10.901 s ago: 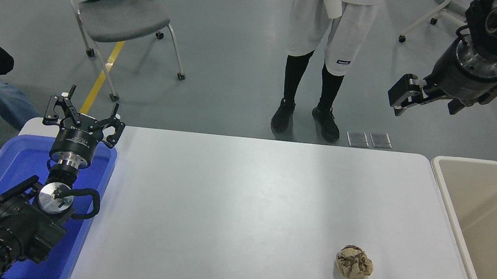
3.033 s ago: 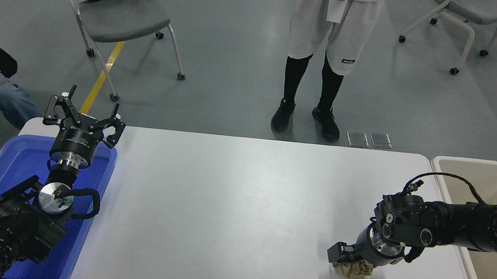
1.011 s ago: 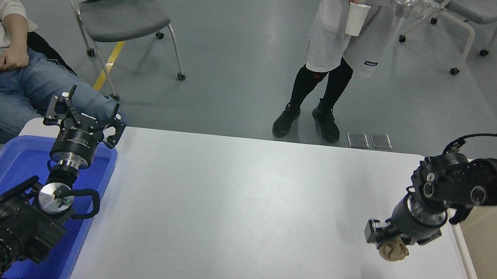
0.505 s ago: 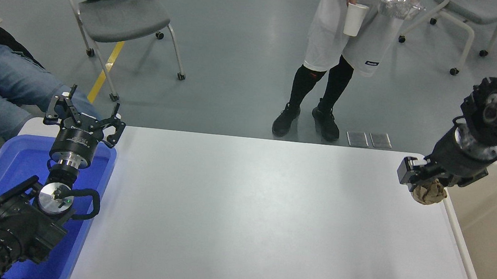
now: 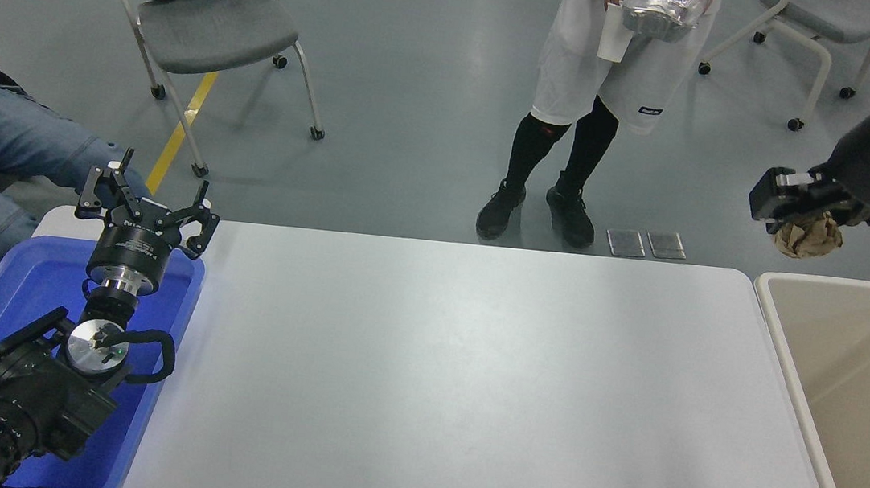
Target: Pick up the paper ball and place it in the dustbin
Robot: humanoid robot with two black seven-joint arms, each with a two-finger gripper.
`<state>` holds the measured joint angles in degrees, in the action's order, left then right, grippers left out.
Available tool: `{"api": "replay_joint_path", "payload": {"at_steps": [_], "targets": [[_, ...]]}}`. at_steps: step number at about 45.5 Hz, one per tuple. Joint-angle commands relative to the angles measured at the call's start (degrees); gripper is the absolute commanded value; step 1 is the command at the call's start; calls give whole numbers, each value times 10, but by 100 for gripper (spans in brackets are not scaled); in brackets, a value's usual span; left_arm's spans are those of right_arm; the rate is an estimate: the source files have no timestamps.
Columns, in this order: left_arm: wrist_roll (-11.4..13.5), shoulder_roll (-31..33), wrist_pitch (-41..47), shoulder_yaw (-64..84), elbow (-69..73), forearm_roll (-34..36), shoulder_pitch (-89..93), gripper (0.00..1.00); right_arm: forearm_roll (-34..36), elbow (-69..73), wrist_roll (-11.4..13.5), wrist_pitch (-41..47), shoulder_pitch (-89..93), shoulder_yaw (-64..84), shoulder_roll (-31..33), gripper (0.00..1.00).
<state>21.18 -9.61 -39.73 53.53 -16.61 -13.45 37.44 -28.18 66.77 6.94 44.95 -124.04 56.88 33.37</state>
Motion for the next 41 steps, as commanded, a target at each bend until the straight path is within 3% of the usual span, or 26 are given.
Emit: {"api": "replay_joint_path", "payload": {"at_steps": [1,19,27,41], "targets": [[0,0,0,0,0,0,0,99,-2,0,0,1,-33,4,7,0],[0,0,0,0,0,0,0,99,-18,-7,0,1,-44,31,39,0],[0,0,0,0,0,-1,0,99,-63,-19,0,1,-24,59,71,0],[0,0,0,0,0,-1,0,99,-78,-98,0,1,66,66,155,0]]}}
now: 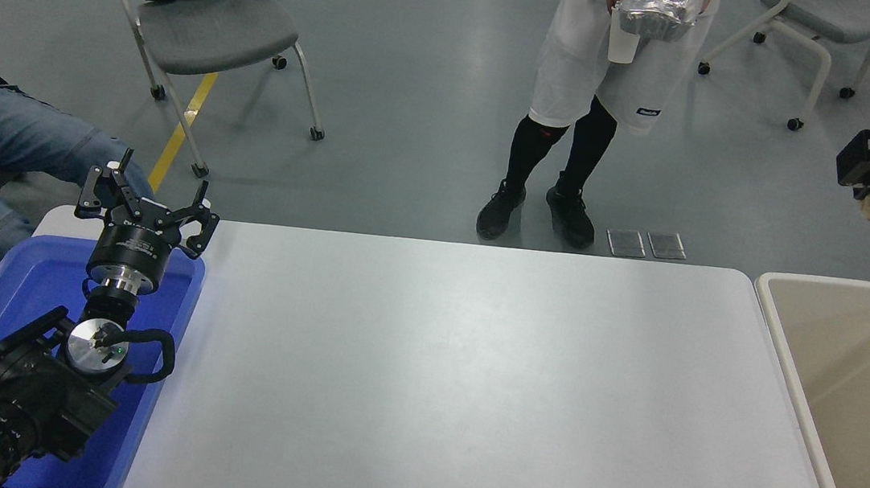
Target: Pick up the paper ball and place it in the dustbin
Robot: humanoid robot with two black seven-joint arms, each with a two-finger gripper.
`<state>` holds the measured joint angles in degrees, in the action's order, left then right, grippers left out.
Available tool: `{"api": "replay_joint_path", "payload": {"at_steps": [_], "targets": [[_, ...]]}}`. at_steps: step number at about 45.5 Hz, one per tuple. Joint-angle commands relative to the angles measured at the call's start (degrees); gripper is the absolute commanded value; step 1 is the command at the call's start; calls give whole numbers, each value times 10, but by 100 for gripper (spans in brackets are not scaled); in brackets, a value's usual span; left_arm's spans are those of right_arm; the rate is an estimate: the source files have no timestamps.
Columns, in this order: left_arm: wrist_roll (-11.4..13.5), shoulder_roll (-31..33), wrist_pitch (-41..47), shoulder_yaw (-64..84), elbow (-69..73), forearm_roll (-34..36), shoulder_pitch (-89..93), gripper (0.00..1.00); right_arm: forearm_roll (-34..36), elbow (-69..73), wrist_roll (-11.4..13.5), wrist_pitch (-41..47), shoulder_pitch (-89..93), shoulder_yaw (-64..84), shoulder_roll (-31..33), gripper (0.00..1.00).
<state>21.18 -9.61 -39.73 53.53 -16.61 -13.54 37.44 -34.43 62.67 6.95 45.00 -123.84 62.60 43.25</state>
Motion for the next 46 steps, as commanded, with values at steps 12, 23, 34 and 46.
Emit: {"api": "replay_joint_path", "payload": {"at_steps": [12,23,34,46], "targets": [[1,0,0,0,0,-1,0,99,-12,-139,0,0,160,-6,85,0],[1,0,0,0,0,-1,0,99,-4,-220,-1,0,290,-133,104,0],[1,0,1,0,0,-1,0,99,-4,-353,-2,0,449,-281,101,0],[1,0,2,0,0,-1,0,99,-3,-406,-3,0,572,-373,73,0]]}}
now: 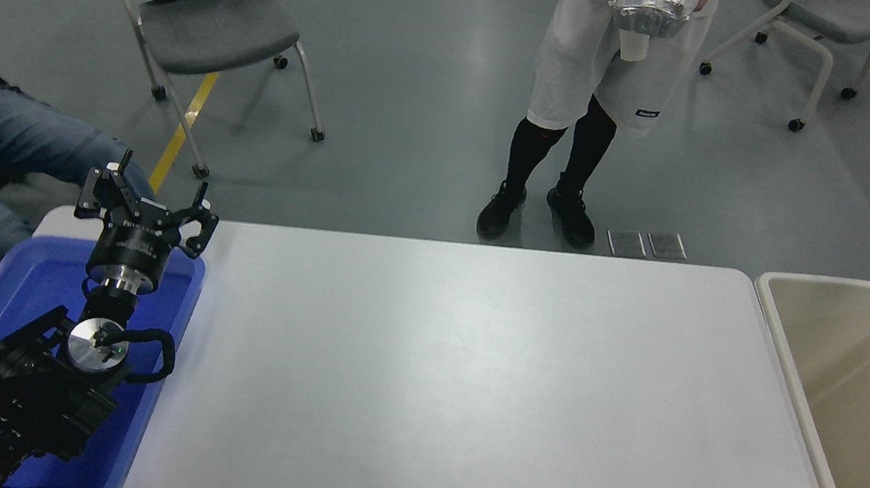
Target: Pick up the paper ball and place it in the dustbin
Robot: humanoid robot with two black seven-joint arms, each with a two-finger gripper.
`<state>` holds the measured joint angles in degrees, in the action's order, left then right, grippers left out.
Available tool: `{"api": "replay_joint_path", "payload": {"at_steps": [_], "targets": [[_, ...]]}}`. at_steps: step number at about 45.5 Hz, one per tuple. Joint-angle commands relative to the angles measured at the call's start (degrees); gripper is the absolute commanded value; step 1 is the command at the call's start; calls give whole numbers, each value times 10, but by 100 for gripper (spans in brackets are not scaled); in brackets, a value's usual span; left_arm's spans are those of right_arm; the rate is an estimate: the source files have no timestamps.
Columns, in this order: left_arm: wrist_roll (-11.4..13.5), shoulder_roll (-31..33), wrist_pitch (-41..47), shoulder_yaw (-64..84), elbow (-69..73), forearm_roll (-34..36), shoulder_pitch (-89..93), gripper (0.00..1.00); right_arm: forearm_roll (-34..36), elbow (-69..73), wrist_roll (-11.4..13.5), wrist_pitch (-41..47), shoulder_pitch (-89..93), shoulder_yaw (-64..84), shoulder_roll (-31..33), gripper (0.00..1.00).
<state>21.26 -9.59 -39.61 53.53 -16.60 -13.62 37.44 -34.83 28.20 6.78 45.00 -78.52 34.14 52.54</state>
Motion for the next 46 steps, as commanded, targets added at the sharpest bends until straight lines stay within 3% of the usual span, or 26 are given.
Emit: {"api": "replay_joint_path", "payload": {"at_steps": [1,12,19,31,46], "targets": [[0,0,1,0,0,0,0,99,1,-62,-1,0,128,-93,-25,0],[0,0,1,0,0,0,0,99,5,-75,0,0,193,-136,-62,0],[0,0,1,0,0,0,0,99,48,-95,0,-8,218,-137,-73,0],[0,0,1,0,0,0,0,99,140,-147,-1,-199,296,-137,-137,0],[0,0,0,0,0,0,0,99,152,-150,0,-399,323,-163,-190,0]]}}
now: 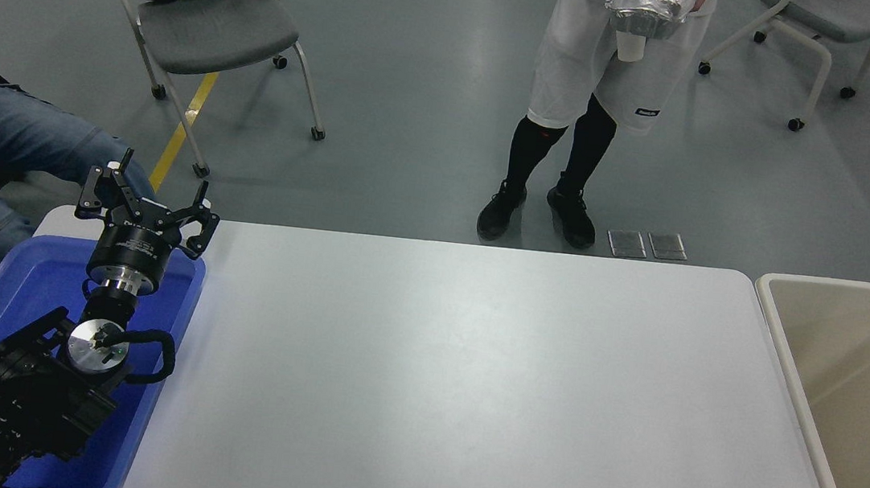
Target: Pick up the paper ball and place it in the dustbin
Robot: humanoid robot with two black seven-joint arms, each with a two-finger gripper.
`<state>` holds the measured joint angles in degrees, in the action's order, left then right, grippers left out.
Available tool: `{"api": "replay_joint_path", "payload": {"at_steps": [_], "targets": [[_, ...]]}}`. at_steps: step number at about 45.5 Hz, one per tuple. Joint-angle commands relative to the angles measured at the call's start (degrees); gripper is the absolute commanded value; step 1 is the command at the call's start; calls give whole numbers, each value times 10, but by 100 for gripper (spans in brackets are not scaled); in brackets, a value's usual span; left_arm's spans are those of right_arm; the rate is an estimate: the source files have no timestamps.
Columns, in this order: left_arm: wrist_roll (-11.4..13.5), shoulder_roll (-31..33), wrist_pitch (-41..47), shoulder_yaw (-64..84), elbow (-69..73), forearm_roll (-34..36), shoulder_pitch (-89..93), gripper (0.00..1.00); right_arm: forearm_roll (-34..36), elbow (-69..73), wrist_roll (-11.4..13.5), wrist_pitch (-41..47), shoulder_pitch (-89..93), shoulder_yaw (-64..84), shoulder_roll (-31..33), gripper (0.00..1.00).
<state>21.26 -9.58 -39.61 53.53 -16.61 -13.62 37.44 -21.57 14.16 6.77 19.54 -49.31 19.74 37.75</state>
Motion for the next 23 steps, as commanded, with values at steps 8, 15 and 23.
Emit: {"api": "replay_joint_path", "payload": {"at_steps": [8,15,23], "targets": [[0,0,0,0,0,0,0,99,20,-30,0,-204,48,-22,-84,0],[0,0,0,0,0,0,0,99,22,-48,0,-224,55,-27,-105,0],[0,0,0,0,0,0,0,99,30,-49,0,-224,56,-26,-105,0]]}}
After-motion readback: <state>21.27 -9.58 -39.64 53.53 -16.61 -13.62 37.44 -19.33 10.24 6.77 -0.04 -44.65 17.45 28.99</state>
